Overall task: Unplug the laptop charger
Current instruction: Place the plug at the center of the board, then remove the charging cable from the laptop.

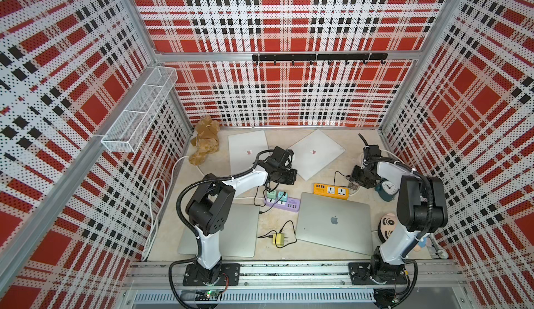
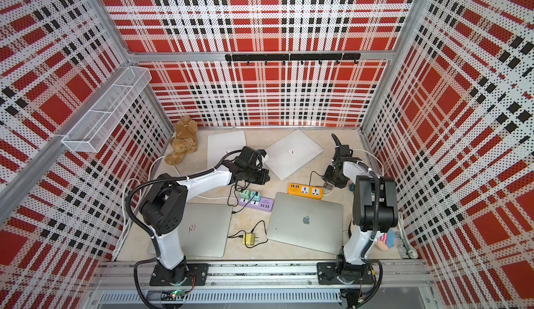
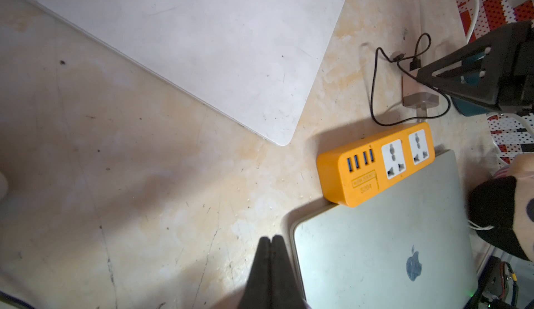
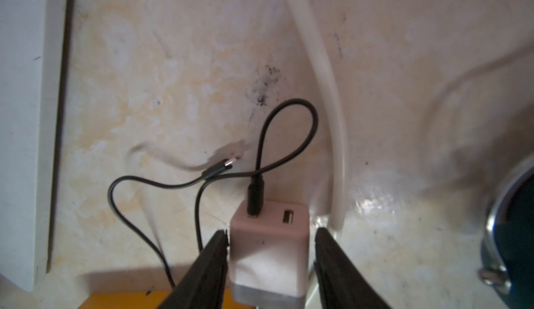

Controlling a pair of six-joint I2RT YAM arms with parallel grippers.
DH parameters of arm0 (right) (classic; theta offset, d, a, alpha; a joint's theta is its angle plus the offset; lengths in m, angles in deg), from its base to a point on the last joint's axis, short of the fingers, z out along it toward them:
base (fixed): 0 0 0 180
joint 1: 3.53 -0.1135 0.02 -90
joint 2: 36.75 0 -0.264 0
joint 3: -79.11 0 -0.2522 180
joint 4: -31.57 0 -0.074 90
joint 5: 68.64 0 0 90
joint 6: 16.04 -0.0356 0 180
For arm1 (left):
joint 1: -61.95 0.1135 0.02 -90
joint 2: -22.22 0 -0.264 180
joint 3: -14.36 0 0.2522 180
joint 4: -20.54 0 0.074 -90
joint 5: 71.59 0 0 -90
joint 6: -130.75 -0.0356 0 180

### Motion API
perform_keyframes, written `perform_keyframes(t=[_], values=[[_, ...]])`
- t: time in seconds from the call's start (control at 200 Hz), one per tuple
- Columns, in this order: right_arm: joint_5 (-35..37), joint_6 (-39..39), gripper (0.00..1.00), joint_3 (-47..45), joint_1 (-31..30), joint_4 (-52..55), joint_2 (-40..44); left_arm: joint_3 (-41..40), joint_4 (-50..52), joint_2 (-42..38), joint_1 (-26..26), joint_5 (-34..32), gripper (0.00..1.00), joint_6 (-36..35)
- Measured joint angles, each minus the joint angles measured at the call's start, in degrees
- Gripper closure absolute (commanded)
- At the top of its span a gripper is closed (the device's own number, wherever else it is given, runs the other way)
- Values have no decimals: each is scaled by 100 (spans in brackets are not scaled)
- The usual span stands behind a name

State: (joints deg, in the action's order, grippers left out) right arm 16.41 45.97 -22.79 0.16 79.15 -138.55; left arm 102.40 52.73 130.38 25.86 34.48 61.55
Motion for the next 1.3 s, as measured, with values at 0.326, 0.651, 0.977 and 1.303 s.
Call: perform_keyframes(t=[0.326,0.651,0.977,1.303], values=[[-50,-13,42,0,28,125,256,33,11,0,0,-7,95,2],[-114,105,40,-37,28,240,1346,317,92,-98,0,-175,91,0],[-306,658,37,-595,-494,-138,2824,348,229,-868,44,-389,92,179],[-763,1327,39,-1128,-1617,-935,3416,-529,339,-2361,223,-566,95,605]])
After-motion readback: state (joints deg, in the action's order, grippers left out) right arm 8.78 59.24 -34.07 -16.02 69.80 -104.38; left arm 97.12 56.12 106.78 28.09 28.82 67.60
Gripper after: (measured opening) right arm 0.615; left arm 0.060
